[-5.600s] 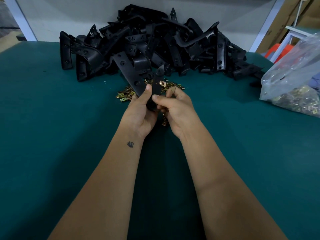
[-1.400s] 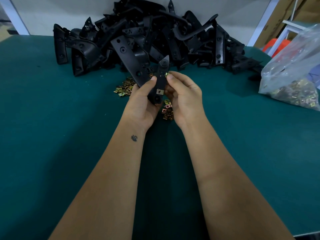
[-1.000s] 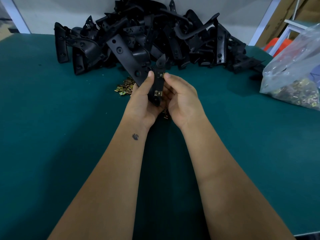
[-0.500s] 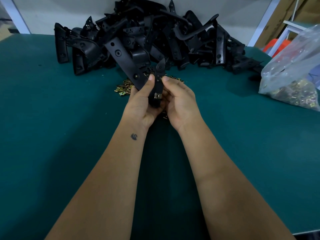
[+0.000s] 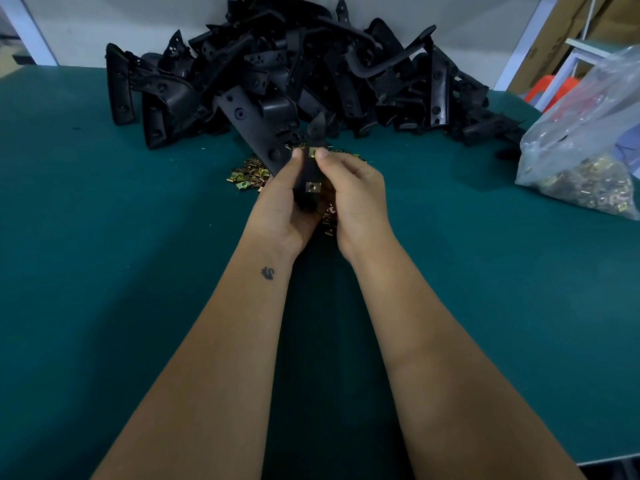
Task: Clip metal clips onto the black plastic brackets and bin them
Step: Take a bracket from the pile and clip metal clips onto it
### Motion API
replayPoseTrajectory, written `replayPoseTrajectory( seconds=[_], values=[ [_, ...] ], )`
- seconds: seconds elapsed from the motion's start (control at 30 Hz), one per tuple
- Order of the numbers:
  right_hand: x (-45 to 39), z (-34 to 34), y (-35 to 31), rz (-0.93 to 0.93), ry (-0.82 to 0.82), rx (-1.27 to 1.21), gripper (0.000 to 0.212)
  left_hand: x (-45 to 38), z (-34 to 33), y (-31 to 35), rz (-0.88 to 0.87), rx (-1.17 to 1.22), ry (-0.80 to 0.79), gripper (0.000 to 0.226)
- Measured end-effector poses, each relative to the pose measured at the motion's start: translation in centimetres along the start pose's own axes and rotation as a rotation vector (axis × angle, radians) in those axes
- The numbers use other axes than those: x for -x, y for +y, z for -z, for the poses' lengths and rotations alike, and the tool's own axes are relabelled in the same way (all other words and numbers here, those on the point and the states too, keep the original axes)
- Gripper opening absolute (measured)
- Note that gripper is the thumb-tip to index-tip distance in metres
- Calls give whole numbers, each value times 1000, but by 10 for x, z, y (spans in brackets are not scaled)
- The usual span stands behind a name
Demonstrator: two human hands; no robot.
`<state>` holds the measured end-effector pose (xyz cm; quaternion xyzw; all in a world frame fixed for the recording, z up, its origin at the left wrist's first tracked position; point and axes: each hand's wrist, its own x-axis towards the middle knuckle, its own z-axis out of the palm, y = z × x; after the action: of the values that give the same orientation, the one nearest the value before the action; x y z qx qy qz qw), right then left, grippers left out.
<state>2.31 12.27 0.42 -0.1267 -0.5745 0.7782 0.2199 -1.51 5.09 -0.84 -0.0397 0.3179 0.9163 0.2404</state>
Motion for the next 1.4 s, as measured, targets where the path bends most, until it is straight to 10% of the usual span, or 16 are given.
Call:
replayPoseTrajectory(
  seconds=[0.2, 0.47, 1.4],
  values=[
    [2, 0, 7, 206, 88, 294, 13, -1, -1, 7, -4, 297, 114, 21],
    [7, -7, 16, 544, 79, 907, 23, 10, -1, 5, -6, 129, 115, 25],
    [6, 2, 5, 692, 227, 998, 41, 2, 2, 0, -24, 64, -75, 37]
  ],
)
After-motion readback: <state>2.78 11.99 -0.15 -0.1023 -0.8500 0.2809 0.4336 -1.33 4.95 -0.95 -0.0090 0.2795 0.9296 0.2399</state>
